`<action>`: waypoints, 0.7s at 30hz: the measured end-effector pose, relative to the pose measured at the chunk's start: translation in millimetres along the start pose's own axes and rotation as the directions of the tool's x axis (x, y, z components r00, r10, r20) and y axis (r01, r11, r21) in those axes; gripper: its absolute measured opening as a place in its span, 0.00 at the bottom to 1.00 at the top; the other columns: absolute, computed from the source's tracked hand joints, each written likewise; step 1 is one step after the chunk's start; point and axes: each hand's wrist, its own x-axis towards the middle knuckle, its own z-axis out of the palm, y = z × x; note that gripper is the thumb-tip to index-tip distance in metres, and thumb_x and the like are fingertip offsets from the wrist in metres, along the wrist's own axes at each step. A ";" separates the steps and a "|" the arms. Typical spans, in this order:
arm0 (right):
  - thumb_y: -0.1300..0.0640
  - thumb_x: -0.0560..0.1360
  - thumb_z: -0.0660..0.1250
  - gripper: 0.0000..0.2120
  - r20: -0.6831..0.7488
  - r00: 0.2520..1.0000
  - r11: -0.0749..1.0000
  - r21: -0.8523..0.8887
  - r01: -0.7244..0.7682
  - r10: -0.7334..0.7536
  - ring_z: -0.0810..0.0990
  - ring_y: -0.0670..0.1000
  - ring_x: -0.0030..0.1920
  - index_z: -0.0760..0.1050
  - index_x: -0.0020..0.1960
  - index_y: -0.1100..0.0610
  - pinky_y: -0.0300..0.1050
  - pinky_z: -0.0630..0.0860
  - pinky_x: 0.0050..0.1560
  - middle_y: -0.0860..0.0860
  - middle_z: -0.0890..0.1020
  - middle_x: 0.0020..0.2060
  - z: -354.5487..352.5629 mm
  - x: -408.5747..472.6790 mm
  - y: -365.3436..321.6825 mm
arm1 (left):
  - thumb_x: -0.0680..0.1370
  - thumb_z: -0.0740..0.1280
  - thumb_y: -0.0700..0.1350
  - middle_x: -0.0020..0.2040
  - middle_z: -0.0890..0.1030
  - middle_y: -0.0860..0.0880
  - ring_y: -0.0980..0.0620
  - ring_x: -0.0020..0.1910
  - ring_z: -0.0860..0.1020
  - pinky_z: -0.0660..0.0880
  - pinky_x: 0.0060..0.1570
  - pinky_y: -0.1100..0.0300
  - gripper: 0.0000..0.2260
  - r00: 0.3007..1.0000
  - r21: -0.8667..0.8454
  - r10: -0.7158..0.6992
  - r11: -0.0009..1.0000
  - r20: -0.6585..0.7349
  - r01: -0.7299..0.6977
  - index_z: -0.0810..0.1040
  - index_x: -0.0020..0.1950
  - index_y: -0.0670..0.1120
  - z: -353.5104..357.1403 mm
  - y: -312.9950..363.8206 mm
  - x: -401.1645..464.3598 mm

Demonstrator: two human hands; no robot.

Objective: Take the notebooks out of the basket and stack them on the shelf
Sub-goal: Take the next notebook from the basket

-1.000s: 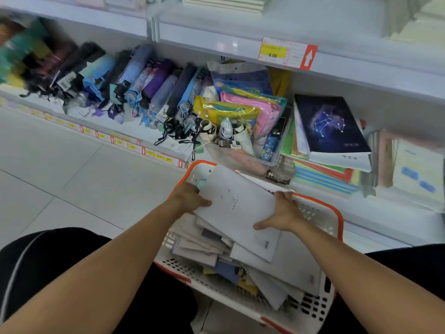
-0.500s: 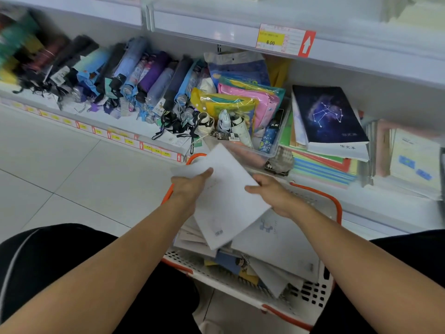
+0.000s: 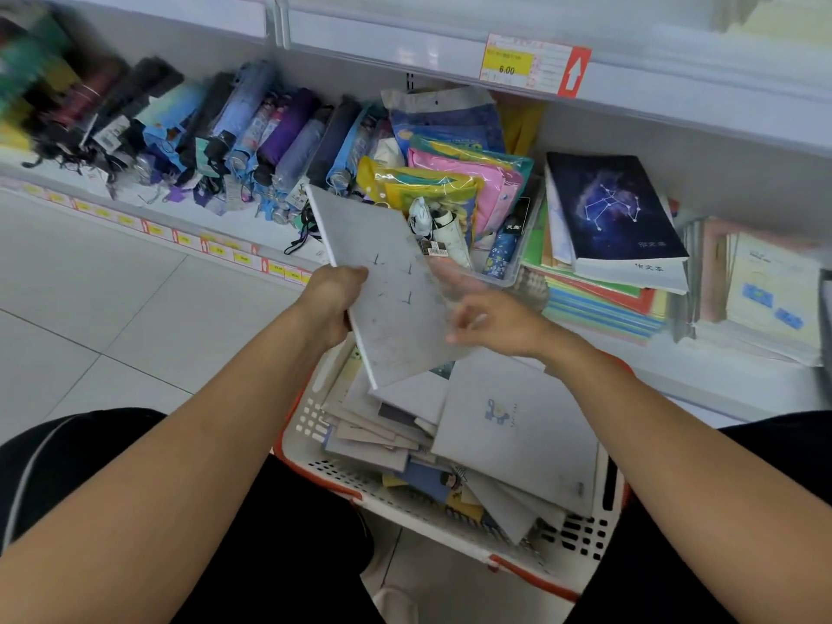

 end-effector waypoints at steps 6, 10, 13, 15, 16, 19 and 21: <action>0.38 0.52 0.84 0.56 -0.076 0.898 0.844 -0.315 -0.434 0.434 0.71 0.56 0.67 0.64 0.71 0.57 0.50 0.72 0.64 0.55 0.69 0.70 37.3 -17.3 93.0 | 0.82 0.60 0.40 0.53 0.78 0.43 0.44 0.45 0.78 0.75 0.43 0.55 0.14 0.983 0.224 0.174 0.962 -0.061 -0.156 0.72 0.66 0.39 -1.7 1.7 -2.1; 0.34 0.57 0.80 0.44 -0.041 0.904 0.825 -0.392 -0.407 0.426 0.78 0.54 0.57 0.74 0.64 0.55 0.48 0.77 0.56 0.52 0.78 0.61 28.8 -16.1 91.8 | 0.82 0.60 0.41 0.54 0.78 0.42 0.43 0.46 0.77 0.74 0.44 0.55 0.14 0.979 0.268 0.191 0.949 -0.065 -0.167 0.72 0.66 0.38 1.9 3.3 -3.1; 0.38 0.67 0.76 0.33 0.030 0.918 0.816 -0.469 -0.337 0.396 0.78 0.55 0.58 0.76 0.65 0.53 0.49 0.76 0.57 0.52 0.79 0.62 11.6 -15.1 73.7 | 0.82 0.60 0.41 0.56 0.78 0.40 0.42 0.47 0.77 0.74 0.45 0.55 0.14 0.975 0.301 0.207 0.937 -0.077 -0.175 0.72 0.67 0.38 3.0 2.1 -2.4; 0.42 0.71 0.74 0.25 -0.043 0.949 0.844 -0.447 -0.297 0.311 0.77 0.56 0.59 0.78 0.64 0.52 0.47 0.75 0.57 0.53 0.79 0.62 -10.3 -14.5 45.7 | 0.82 0.59 0.40 0.57 0.78 0.41 0.42 0.48 0.76 0.74 0.46 0.54 0.15 0.972 0.309 0.216 0.934 -0.091 -0.178 0.72 0.67 0.38 1.1 2.0 -2.4; 0.45 0.73 0.72 0.20 -0.100 0.961 0.872 -0.405 -0.275 0.257 0.77 0.56 0.58 0.79 0.62 0.52 0.46 0.74 0.55 0.53 0.80 0.61 -22.4 -14.8 29.0 | 0.81 0.59 0.40 0.57 0.78 0.41 0.42 0.49 0.76 0.74 0.46 0.53 0.15 0.970 0.307 0.221 0.934 -0.100 -0.181 0.72 0.67 0.39 -0.7 2.2 -2.3; 0.50 0.78 0.68 0.14 -0.243 0.962 0.900 -0.382 -0.210 0.122 0.77 0.57 0.56 0.79 0.60 0.56 0.45 0.73 0.51 0.56 0.80 0.58 -48.9 -24.9 -29.7 | 0.81 0.59 0.41 0.59 0.79 0.40 0.41 0.51 0.78 0.78 0.49 0.49 0.15 0.959 0.289 0.256 0.934 -0.123 -0.212 0.72 0.67 0.40 -4.0 10.7 -5.2; 0.52 0.79 0.65 0.15 -0.384 0.922 0.880 -0.419 -0.224 0.051 0.78 0.60 0.56 0.77 0.62 0.58 0.46 0.71 0.49 0.58 0.80 0.56 -53.3 -33.7 -61.0 | 0.81 0.60 0.40 0.58 0.79 0.41 0.42 0.49 0.78 0.78 0.48 0.51 0.15 0.949 0.277 0.294 0.926 -0.109 -0.255 0.73 0.67 0.41 -3.5 20.4 -8.1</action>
